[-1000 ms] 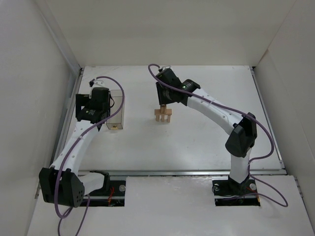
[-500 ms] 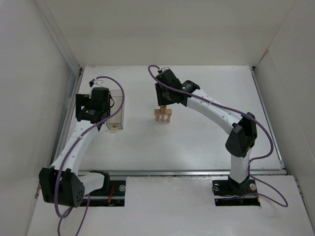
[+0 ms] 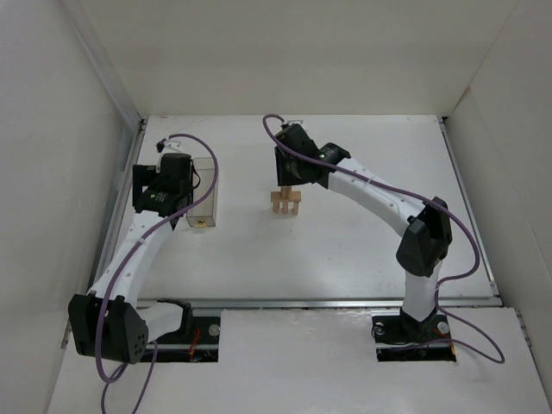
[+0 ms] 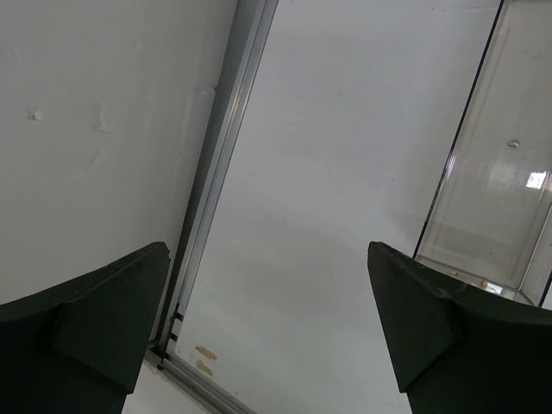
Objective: Build the wood block tower
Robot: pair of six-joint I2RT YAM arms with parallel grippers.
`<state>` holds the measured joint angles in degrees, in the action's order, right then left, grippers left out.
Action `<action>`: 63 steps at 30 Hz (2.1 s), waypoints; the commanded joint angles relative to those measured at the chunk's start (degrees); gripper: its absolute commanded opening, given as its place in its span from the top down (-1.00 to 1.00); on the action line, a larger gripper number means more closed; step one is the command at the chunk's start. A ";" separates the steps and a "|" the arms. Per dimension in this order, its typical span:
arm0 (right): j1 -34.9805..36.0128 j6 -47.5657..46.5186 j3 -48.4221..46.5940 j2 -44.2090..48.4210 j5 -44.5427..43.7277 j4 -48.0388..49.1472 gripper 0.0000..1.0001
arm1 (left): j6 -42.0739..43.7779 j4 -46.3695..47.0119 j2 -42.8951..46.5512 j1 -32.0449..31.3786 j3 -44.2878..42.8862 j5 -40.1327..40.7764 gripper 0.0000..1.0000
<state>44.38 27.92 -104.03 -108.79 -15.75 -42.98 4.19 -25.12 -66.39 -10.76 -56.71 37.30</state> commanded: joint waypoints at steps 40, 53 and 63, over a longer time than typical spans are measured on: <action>0.27 1.26 1.02 4.20 -0.25 3.26 1.00 | -0.58 0.52 0.74 0.22 -2.09 0.32 -0.98; 0.27 1.26 0.49 3.68 -0.25 3.26 1.00 | -0.58 0.52 0.74 0.75 -1.56 0.32 -0.98; -0.26 1.26 -0.03 3.15 -0.77 3.26 0.80 | -0.58 0.52 0.74 0.75 -1.56 0.32 -0.98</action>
<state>44.31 28.95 -102.28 -107.59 -15.88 -42.35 4.19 -25.12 -66.39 -10.33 -56.71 37.30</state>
